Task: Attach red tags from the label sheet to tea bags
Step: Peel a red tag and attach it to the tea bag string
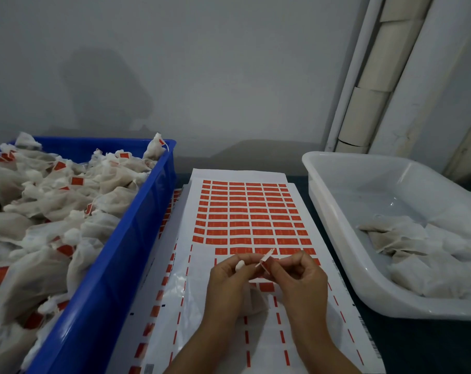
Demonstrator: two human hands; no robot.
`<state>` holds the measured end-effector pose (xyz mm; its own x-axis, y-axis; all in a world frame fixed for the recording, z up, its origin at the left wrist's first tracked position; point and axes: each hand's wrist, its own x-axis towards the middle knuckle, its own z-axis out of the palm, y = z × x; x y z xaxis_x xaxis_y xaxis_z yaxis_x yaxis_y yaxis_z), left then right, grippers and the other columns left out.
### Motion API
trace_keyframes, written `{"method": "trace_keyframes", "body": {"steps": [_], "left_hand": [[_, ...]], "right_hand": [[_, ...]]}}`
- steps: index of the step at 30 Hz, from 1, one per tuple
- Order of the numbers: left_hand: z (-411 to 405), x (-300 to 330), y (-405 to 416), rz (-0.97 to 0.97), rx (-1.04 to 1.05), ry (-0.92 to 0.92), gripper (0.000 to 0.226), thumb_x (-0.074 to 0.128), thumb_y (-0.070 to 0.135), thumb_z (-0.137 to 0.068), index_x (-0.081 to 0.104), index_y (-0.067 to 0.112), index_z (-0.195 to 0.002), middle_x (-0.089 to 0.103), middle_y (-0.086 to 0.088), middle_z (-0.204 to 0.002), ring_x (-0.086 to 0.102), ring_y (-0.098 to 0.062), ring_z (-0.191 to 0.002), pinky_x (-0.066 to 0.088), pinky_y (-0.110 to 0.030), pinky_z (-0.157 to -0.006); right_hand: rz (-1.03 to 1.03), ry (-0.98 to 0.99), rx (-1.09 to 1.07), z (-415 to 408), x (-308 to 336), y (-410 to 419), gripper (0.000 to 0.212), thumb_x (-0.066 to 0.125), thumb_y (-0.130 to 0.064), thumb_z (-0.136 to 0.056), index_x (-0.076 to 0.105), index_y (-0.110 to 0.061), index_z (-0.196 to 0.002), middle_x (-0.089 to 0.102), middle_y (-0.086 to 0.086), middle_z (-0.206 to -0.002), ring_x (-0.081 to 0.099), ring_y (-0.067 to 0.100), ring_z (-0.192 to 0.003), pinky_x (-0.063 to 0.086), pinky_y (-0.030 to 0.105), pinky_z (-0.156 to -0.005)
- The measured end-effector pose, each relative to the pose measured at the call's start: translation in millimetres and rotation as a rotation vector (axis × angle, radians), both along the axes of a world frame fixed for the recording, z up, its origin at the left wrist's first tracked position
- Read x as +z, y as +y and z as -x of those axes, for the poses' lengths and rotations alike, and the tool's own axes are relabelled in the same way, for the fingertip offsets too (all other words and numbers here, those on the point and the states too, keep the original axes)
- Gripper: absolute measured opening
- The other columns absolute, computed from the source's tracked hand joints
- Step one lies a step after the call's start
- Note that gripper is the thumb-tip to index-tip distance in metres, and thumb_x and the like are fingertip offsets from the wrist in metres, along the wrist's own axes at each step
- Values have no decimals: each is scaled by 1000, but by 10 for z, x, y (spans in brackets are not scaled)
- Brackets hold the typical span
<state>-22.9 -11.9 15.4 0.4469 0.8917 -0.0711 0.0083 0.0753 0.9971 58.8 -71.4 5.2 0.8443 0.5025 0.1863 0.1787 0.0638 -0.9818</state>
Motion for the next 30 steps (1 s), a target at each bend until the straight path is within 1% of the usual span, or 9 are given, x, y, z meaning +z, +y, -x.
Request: {"method": "trace_keyframes", "body": {"steps": [1, 3, 6, 10, 15, 19, 23, 26, 30], "left_hand": [[1, 0, 1, 8, 2, 3, 14, 57, 23, -89, 69, 26, -81, 70, 21, -76, 64, -2, -78, 39, -6, -58], [0, -4, 2, 16, 3, 18, 11, 59, 22, -88, 69, 25, -84, 68, 20, -82, 60, -3, -81, 37, -7, -59], [0, -14, 10, -8, 1, 50, 9, 62, 20, -86, 67, 26, -86, 66, 19, -86, 59, -2, -82, 37, -5, -59], [8, -35, 23, -24, 16, 54, 9, 65, 19, -83, 66, 28, -85, 65, 21, -85, 59, 1, -80, 37, -3, -61], [-8, -62, 39, -49, 31, 91, 7, 67, 25, -81, 64, 28, -86, 64, 21, -84, 60, 0, -76, 39, -2, -55], [0, -70, 40, -46, 55, 95, 13, 67, 29, -80, 66, 24, -92, 65, 18, -87, 59, -1, -78, 37, -3, -59], [2, -58, 36, -16, 61, 96, 11, 66, 31, -80, 65, 26, -90, 65, 18, -87, 59, -3, -79, 38, -7, -60], [4, -48, 38, 8, 61, 88, 7, 66, 31, -80, 64, 28, -85, 64, 20, -84, 59, -2, -78, 38, -8, -59], [9, -42, 34, 12, 40, 77, 6, 66, 30, -80, 65, 27, -85, 65, 22, -83, 60, -1, -77, 38, -5, -56]], "right_hand": [[0, -8, -6, 0, 3, 2, 13, 72, -19, -73, 59, -21, -71, 65, -15, -68, 62, -9, -68, 41, -1, -50], [3, -18, -18, -5, 5, 3, 15, 72, -19, -74, 58, -22, -70, 63, -15, -67, 60, -12, -69, 39, -3, -50], [12, -15, -23, -17, -2, 0, 15, 72, -21, -73, 58, -23, -71, 63, -15, -69, 59, -14, -70, 38, -3, -50], [18, -10, -18, -24, -20, 4, 15, 72, -20, -74, 57, -23, -72, 63, -15, -71, 58, -16, -71, 37, -4, -49], [-1, -2, -3, -16, -21, 2, 14, 72, -18, -74, 58, -18, -72, 65, -10, -70, 60, -10, -71, 39, -2, -48], [-20, -3, 6, -11, -11, -3, 14, 72, -16, -74, 59, -16, -72, 65, -9, -70, 61, -11, -70, 39, -2, -47], [-22, -10, 11, -4, -6, -2, 13, 72, -18, -75, 59, -16, -73, 65, -8, -70, 62, -8, -70, 40, -1, -47], [-25, -11, 7, -3, 1, 1, 14, 72, -18, -75, 58, -17, -72, 64, -11, -70, 61, -11, -71, 39, -2, -47], [-18, -21, 1, -10, -6, -4, 15, 72, -18, -74, 58, -20, -71, 63, -14, -69, 60, -12, -71, 39, -3, -49]]}}
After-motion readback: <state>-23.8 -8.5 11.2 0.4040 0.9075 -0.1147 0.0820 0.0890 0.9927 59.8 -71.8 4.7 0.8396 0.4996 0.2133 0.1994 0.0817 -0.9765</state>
